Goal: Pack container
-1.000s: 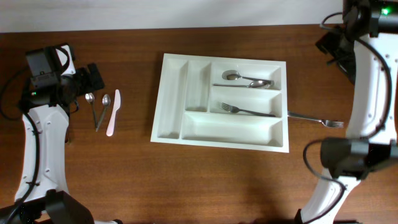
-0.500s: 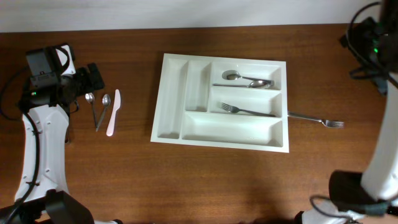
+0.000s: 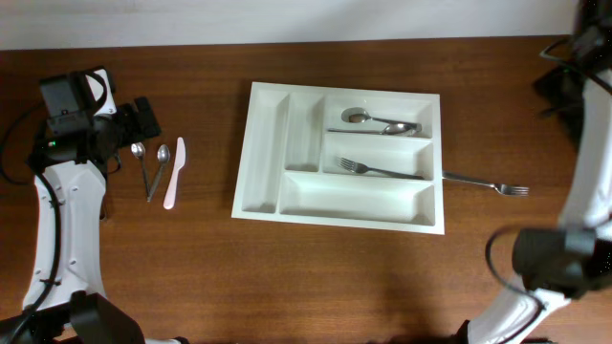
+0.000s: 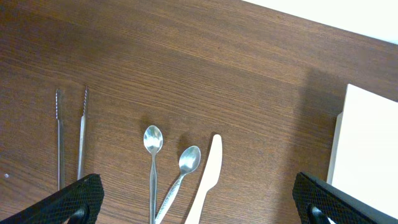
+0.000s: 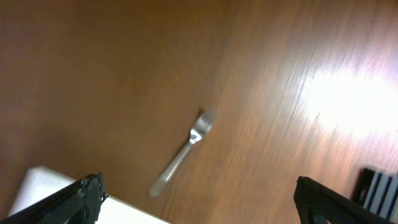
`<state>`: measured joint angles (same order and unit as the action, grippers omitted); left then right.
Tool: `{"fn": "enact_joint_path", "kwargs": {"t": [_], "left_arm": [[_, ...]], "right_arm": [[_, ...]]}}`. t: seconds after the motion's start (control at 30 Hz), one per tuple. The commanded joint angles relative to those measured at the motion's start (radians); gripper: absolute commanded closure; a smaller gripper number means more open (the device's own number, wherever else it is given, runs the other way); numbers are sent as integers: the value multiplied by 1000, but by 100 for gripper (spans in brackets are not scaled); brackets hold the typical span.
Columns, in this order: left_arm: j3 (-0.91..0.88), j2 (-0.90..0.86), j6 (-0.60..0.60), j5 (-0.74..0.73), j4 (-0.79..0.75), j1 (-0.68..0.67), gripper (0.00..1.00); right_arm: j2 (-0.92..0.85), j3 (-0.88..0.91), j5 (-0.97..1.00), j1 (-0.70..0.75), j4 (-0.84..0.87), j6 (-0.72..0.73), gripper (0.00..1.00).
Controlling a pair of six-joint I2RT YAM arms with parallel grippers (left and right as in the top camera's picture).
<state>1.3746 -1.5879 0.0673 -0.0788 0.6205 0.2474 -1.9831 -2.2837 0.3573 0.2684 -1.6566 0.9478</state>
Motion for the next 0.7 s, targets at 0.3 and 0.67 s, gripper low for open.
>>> {"fn": "enact_joint_path", "kwargs": {"t": [0.3, 0.67], "left_arm": [[18, -7, -16, -11, -1, 4, 1], [18, -7, -16, -11, -2, 4, 1]], "right_arm": [[-213, 367, -278, 46, 325, 45, 11], [-215, 623, -360, 46, 555, 73, 18]]}}
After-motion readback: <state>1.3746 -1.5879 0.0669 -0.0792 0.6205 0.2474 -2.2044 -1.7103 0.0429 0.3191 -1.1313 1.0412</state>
